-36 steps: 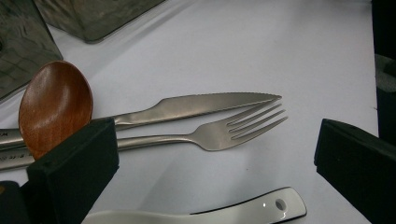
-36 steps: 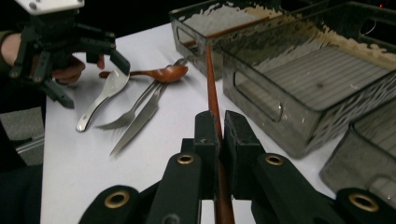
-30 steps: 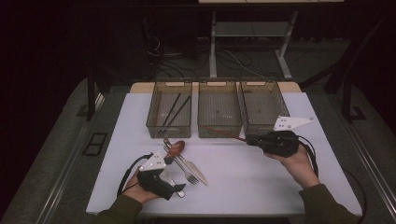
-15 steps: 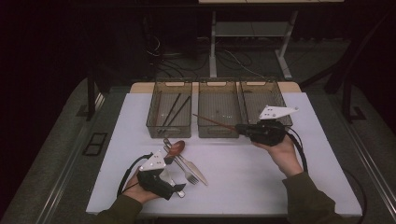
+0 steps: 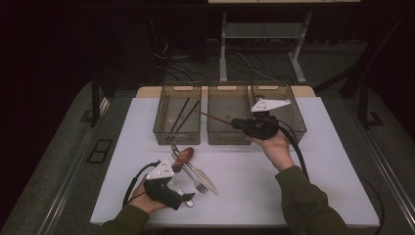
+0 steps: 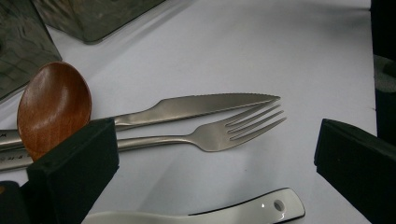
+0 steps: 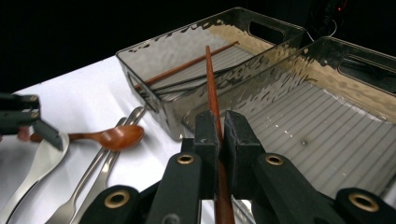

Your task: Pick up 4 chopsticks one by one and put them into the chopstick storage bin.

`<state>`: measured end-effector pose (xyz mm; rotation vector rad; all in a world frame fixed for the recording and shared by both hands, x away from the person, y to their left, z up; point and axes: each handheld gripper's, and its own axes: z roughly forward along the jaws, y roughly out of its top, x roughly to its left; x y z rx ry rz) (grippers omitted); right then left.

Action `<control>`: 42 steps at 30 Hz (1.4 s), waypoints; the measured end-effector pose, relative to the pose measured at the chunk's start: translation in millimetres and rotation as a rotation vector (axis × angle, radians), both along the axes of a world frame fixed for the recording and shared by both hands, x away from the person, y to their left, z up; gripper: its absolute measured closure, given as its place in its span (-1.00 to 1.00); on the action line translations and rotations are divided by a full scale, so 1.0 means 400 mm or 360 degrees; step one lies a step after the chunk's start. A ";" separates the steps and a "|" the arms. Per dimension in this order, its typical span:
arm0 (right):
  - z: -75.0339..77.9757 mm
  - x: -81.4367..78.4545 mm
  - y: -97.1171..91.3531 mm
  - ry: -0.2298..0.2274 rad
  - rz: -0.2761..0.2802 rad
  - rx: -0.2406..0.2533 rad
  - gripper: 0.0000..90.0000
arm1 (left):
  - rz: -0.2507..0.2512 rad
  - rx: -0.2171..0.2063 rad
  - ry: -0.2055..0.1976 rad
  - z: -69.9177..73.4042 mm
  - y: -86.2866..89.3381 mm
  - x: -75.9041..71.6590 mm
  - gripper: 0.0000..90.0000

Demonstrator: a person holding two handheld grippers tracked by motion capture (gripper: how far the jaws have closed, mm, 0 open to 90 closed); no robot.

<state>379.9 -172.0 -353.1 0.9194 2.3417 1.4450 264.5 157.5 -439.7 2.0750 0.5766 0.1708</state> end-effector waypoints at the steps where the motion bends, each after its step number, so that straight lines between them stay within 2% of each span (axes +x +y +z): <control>1: 0.000 0.005 0.006 0.0004 -0.0008 0.0004 0.87 | -0.0002 -0.0002 0.0000 0.000 0.000 0.000 -1.00; 13: 0.002 0.066 0.094 0.0033 -0.0055 -0.0027 0.87 | -0.0011 0.0005 -0.0004 0.002 -0.001 0.001 -1.00; 26: -0.004 0.142 0.232 0.0066 -0.0075 -0.0138 0.87 | -0.0012 -0.0001 -0.0010 0.003 -0.001 0.001 -1.00; 42: -0.043 0.224 0.363 0.0107 -0.0151 -0.0250 0.87 | -0.0024 0.0016 -0.0019 0.004 0.000 0.002 -1.00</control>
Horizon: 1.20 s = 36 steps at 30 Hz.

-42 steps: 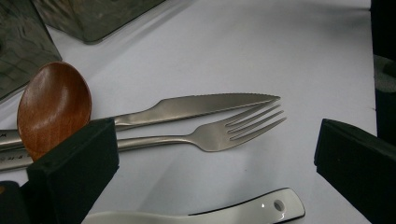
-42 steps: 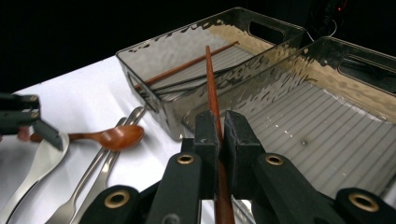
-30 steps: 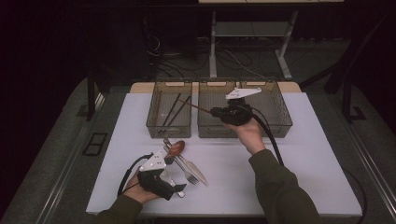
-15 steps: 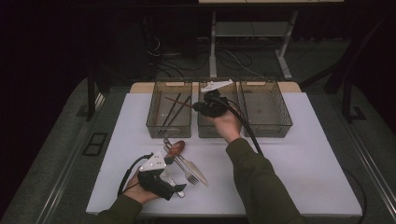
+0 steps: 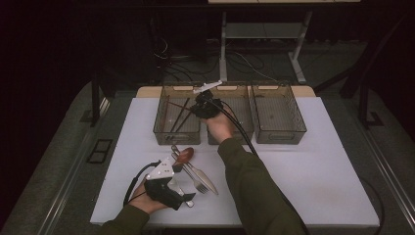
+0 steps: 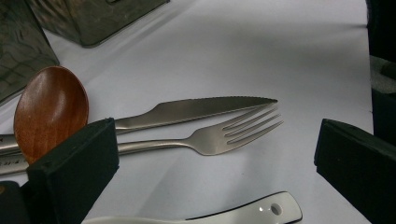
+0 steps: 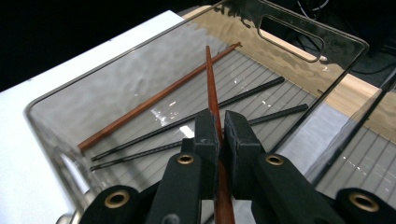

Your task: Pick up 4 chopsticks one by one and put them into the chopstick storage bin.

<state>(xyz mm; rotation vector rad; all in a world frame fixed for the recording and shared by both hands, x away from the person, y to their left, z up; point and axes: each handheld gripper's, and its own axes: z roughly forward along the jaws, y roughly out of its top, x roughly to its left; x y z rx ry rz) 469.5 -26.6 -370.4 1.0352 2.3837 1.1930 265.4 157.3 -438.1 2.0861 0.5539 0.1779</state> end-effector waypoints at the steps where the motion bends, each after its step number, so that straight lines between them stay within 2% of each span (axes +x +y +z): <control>1: -0.001 0.003 0.007 0.0004 -0.0005 -0.0011 0.87 | 0.0000 0.0001 -0.0001 0.000 0.000 0.000 -1.00; 13: -0.004 0.030 0.073 0.0018 -0.0053 -0.0093 0.85 | 0.0009 -0.0028 0.0001 0.000 -0.003 -0.001 -1.00; 15: -0.004 0.029 0.077 -0.0011 -0.0069 -0.0090 0.63 | 0.0008 -0.0028 0.0000 0.001 -0.002 0.000 -1.00; 18: -0.001 0.031 0.074 0.0013 -0.0064 -0.0059 0.43 | 0.0000 -0.0024 0.0005 0.002 -0.001 0.000 -1.00; 27: 0.006 0.022 0.045 0.0094 0.0008 0.0015 0.14 | -0.0011 -0.0012 -0.0008 0.003 -0.001 0.000 -1.00; 36: 0.022 -0.016 -0.010 0.0117 0.0129 0.0105 -0.02 | 0.0006 -0.0022 0.0000 0.003 0.000 0.000 -1.00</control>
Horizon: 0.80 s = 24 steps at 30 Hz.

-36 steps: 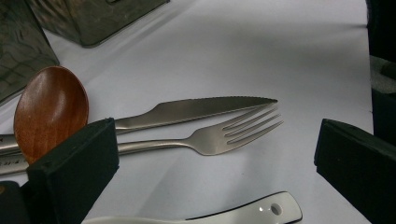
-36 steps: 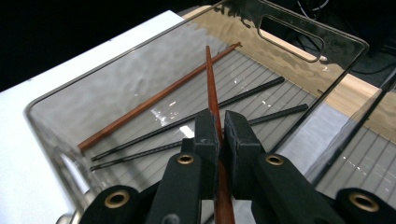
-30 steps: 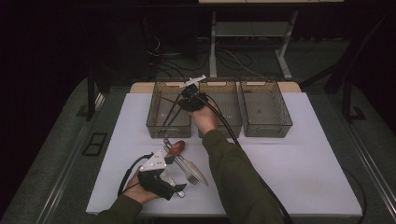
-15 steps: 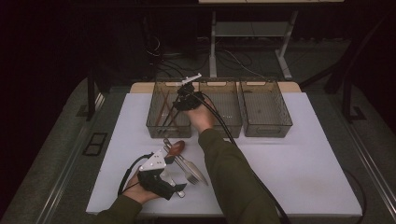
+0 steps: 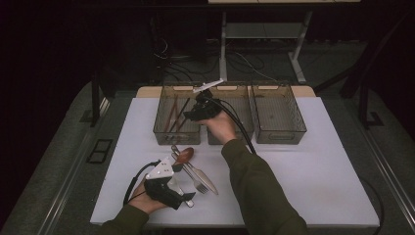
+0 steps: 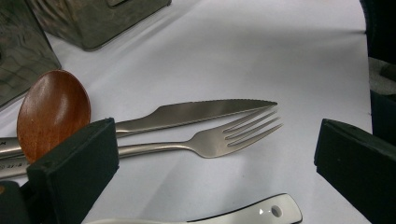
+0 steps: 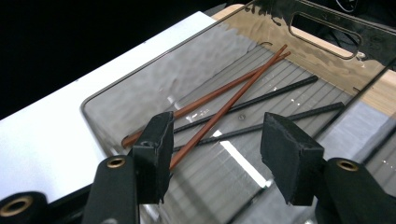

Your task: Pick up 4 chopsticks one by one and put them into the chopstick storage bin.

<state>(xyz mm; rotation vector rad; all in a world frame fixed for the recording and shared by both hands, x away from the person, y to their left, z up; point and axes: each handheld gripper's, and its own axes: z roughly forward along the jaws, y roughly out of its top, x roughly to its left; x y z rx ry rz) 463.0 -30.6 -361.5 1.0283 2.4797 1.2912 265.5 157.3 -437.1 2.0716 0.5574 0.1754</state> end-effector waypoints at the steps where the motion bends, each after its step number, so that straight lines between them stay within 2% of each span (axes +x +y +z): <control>1: 0.003 -0.007 -0.007 -0.0002 -0.0001 0.0005 -0.05 | 0.0000 0.0007 0.0004 0.001 0.000 -0.001 -1.00; 8: 0.013 -0.049 -0.065 -0.0048 0.0038 0.0025 -0.17 | 0.0013 -0.0001 0.0004 -0.003 -0.003 -0.002 -1.00; 13: 0.017 -0.075 -0.114 -0.0055 0.0049 0.0056 -0.20 | 0.0015 -0.0003 0.0001 -0.002 -0.004 -0.002 -1.00; 17: 0.014 -0.098 -0.154 -0.0068 0.0065 0.0072 -0.25 | 0.0004 0.0027 0.0002 -0.002 -0.002 -0.002 -1.00; 23: 0.009 -0.136 -0.215 -0.0105 0.0064 0.0095 -0.25 | 0.0011 0.0023 0.0006 -0.004 -0.003 -0.002 -1.00; 24: 0.008 -0.141 -0.224 -0.0110 0.0064 0.0100 -0.25 | 0.0004 0.0039 0.0004 -0.003 -0.002 -0.001 -1.00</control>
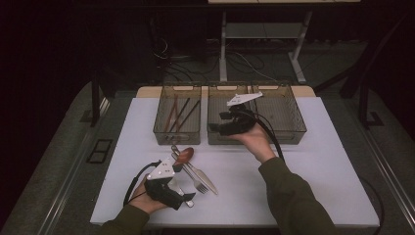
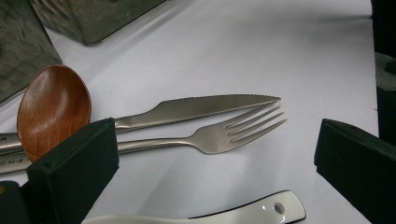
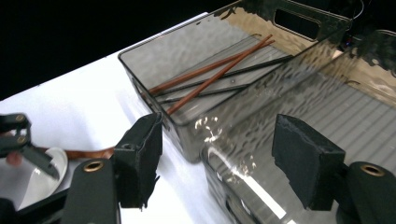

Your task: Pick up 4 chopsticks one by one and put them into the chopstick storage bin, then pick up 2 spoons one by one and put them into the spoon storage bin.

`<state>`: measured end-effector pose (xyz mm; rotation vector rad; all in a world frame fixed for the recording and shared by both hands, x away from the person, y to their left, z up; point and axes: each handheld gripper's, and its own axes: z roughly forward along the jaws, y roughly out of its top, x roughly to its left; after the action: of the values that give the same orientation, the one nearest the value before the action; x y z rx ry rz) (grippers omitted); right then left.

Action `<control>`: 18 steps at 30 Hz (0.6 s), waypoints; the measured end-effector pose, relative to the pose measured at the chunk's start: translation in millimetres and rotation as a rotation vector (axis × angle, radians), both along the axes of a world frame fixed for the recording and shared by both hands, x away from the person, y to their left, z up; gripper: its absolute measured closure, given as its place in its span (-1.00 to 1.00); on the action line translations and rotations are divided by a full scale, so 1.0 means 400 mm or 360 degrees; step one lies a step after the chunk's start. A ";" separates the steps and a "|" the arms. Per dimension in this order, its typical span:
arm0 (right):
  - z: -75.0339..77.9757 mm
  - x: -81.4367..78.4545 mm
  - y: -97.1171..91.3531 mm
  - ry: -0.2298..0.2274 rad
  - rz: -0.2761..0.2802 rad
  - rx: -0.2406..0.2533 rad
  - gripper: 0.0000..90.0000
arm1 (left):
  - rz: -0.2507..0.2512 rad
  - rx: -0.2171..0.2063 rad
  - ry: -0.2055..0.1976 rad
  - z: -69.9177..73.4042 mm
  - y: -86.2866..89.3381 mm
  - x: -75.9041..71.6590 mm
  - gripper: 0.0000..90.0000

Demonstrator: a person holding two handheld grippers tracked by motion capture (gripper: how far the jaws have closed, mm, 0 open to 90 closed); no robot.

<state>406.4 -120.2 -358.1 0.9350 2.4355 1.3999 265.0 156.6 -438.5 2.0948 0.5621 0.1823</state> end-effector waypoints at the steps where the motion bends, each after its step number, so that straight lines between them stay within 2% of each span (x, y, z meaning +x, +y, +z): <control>1: 0.000 -0.007 -0.008 0.0006 0.0000 0.0007 -0.25 | -0.0006 0.0009 -0.0001 0.000 0.001 0.000 -1.00; 2: -0.001 -0.012 -0.016 0.0003 0.0004 0.0012 -0.25 | 0.0011 -0.0014 0.0007 -0.001 -0.002 -0.001 -1.00; 8: -0.012 -0.038 -0.058 -0.0005 0.0005 0.0042 -0.26 | 0.0014 -0.0007 0.0008 -0.002 -0.002 -0.001 -1.00; 18: -0.044 -0.088 -0.118 -0.0033 0.0016 0.0043 -0.40 | 0.0012 0.0001 -0.0001 -0.002 0.002 0.000 -1.00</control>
<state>371.0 -167.6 -375.7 0.9105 2.4153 1.4420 264.9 157.5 -439.1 2.0936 0.5699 0.1877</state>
